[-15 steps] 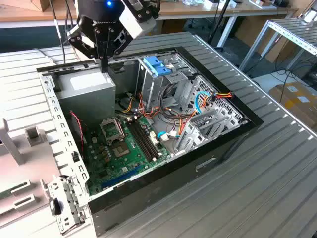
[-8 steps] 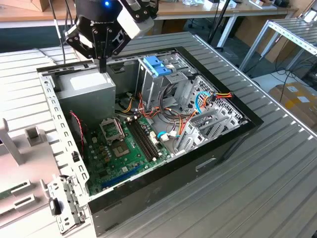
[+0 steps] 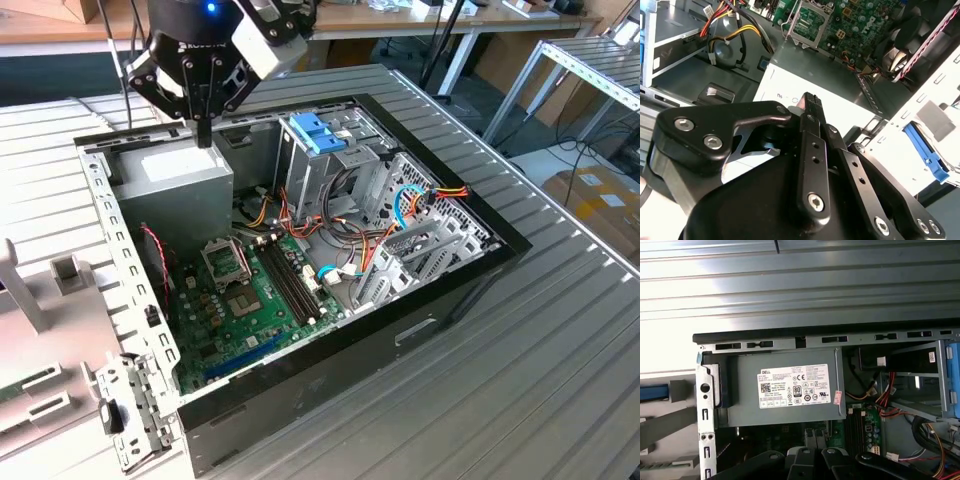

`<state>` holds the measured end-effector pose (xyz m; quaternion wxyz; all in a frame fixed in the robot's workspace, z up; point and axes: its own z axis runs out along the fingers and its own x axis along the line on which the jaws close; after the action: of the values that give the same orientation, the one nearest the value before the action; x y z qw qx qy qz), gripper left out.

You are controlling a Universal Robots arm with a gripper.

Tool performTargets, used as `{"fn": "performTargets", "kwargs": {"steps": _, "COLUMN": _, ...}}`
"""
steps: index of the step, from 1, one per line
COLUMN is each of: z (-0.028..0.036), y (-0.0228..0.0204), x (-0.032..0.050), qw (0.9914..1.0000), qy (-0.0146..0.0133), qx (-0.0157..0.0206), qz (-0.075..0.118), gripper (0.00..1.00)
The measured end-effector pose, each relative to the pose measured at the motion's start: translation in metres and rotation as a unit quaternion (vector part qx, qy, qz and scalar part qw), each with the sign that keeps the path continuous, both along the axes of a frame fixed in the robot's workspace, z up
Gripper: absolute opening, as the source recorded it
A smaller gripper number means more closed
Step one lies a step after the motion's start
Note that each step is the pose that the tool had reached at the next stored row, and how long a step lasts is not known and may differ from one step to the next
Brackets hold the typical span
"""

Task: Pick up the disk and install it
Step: 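Reach for the disk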

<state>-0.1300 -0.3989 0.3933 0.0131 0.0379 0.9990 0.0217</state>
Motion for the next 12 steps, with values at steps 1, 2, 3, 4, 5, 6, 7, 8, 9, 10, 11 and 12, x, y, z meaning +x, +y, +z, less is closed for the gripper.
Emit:
{"fn": "performTargets", "kwargs": {"steps": 1, "z": 0.0, "y": 0.0, "x": -0.0009, "qw": 1.0, "qy": 0.0, "qx": 0.0, "qz": 0.0, "gripper": 0.11}}
{"fn": "performTargets", "kwargs": {"steps": 2, "z": 0.0, "y": 0.0, "x": -0.0016, "qw": 1.0, "qy": 0.0, "qx": 0.0, "qz": 0.0, "gripper": 0.11}}
{"fn": "performTargets", "kwargs": {"steps": 3, "z": 0.0, "y": 0.0, "x": -0.0019, "qw": 1.0, "qy": 0.0, "qx": 0.0, "qz": 0.0, "gripper": 0.11}}
{"fn": "performTargets", "kwargs": {"steps": 4, "z": 0.0, "y": 0.0, "x": -0.0023, "qw": 1.0, "qy": 0.0, "qx": 0.0, "qz": 0.0, "gripper": 0.11}}
{"fn": "performTargets", "kwargs": {"steps": 5, "z": 0.0, "y": 0.0, "x": -0.0028, "qw": 1.0, "qy": 0.0, "qx": 0.0, "qz": 0.0, "gripper": 0.11}}
{"fn": "performTargets", "kwargs": {"steps": 6, "z": 0.0, "y": 0.0, "x": -0.0034, "qw": 1.0, "qy": 0.0, "qx": 0.0, "qz": 0.0, "gripper": 0.11}}
{"fn": "performTargets", "kwargs": {"steps": 7, "z": 0.0, "y": 0.0, "x": -0.0037, "qw": 1.0, "qy": 0.0, "qx": 0.0, "qz": 0.0, "gripper": 0.11}}
{"fn": "performTargets", "kwargs": {"steps": 8, "z": 0.0, "y": 0.0, "x": -0.004, "qw": 1.0, "qy": 0.0, "qx": 0.0, "qz": 0.0, "gripper": 0.11}}
{"fn": "performTargets", "kwargs": {"steps": 9, "z": 0.0, "y": 0.0, "x": -0.0043, "qw": 1.0, "qy": 0.0, "qx": 0.0, "qz": 0.0, "gripper": 0.11}}
{"fn": "performTargets", "kwargs": {"steps": 10, "z": 0.0, "y": 0.0, "x": -0.0045, "qw": 1.0, "qy": 0.0, "qx": 0.0, "qz": 0.0, "gripper": 0.11}}
{"fn": "performTargets", "kwargs": {"steps": 11, "z": 0.0, "y": 0.0, "x": -0.0048, "qw": 1.0, "qy": 0.0, "qx": 0.0, "qz": 0.0, "gripper": 0.11}}
{"fn": "performTargets", "kwargs": {"steps": 12, "z": 0.0, "y": 0.0, "x": -0.0053, "qw": 1.0, "qy": 0.0, "qx": 0.0, "qz": 0.0, "gripper": 0.11}}
